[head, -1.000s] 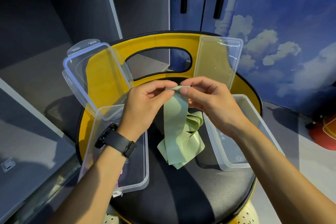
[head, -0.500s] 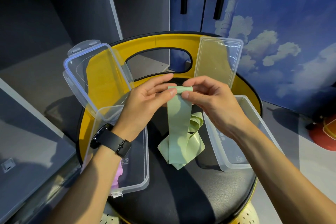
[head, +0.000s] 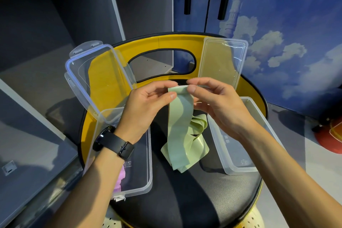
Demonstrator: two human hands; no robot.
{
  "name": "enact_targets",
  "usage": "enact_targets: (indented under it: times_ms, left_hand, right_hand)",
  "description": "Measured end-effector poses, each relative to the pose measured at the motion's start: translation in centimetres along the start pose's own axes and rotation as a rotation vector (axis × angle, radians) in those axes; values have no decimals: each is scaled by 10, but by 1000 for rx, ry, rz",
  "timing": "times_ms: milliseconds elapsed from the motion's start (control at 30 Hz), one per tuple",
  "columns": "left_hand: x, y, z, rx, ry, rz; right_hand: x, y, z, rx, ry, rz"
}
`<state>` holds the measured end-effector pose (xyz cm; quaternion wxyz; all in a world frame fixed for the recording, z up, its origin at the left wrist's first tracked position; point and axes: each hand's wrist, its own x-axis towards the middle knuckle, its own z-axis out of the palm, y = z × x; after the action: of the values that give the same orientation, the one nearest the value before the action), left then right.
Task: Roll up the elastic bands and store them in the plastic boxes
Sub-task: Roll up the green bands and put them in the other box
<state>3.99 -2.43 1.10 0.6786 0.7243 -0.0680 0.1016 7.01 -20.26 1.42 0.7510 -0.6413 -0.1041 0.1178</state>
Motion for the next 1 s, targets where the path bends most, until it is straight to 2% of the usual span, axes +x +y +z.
enact_targets:
  times_ms: [267,400,533,767,1000]
  left_hand:
    - [0,0,0,-43,-26,-15]
    - [1,-1,1,-83,12,-85]
    - [2,0,1,-67,23,-82]
    - [1,-1,-1,-144,19,-87]
    - [2,-1,-2,-151,4,-85]
  right_hand:
    - [0,-2,1,25,1,-69]
    - [0,-2,1,37,18,-105]
    - [0,-1,2,10,15,-114]
    - [-1,-3,1,42,-44,9]
    - [0,-3,1,80,-23,-14]
